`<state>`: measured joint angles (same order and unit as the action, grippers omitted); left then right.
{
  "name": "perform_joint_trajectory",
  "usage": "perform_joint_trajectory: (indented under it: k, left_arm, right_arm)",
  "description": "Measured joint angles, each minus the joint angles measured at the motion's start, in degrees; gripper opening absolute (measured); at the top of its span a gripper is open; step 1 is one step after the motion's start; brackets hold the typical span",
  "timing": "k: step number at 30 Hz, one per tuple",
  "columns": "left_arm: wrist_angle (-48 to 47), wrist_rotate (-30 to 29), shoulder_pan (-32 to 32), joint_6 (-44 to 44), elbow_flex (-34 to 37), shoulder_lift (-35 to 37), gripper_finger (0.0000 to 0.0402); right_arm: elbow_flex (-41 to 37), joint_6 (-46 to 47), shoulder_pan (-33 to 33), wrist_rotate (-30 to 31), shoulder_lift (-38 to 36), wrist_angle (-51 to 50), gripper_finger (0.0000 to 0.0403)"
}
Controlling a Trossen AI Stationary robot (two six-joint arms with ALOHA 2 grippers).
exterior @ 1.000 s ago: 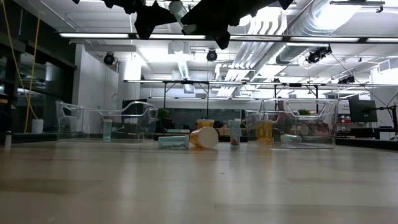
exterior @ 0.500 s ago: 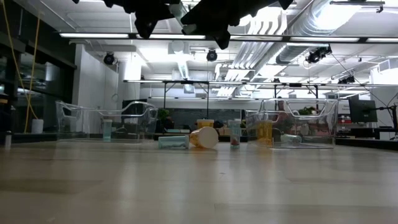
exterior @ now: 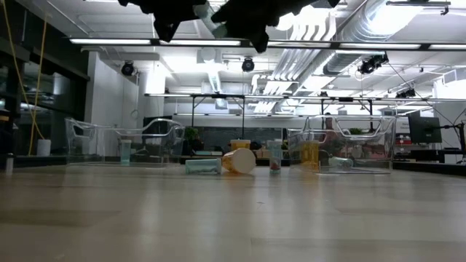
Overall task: Pick and place medicine bottles into bin by pill shape (circle, oval)
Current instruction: Put the blue tablet bottle into the left transparent bin
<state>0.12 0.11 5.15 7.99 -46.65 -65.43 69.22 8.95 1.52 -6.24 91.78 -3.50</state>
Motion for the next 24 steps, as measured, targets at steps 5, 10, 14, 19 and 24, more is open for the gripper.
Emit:
perform_joint_trajectory:
  k: [5,10,14,19,24]
  left_arm:
    - [-7.0,-2.3,1.6,-0.8,0.0,4.4,0.0096]
    - [-20.9,-8.5,4.6,-2.7,-0.4,13.0,0.0097]
    - [-37.3,-17.5,9.5,-3.8,-6.1,16.5,0.0097]
    - [-45.0,-19.8,20.5,-4.8,-11.6,13.6,0.0097]
    - [-44.5,-17.1,31.6,-6.1,-12.0,5.7,0.0097]
  right_arm:
    - [4.7,-1.7,-0.6,3.7,-0.5,-9.1,0.0194]
    - [9.3,-2.6,-1.8,6.6,-0.5,-16.8,0.0231]
    - [10.8,-3.0,-2.5,8.7,-0.5,-17.6,0.0232]
    - [10.9,-2.7,-3.1,11.3,-0.5,-16.8,0.0233]
    - [10.9,-1.4,-3.2,12.6,-0.5,-16.8,0.0233]
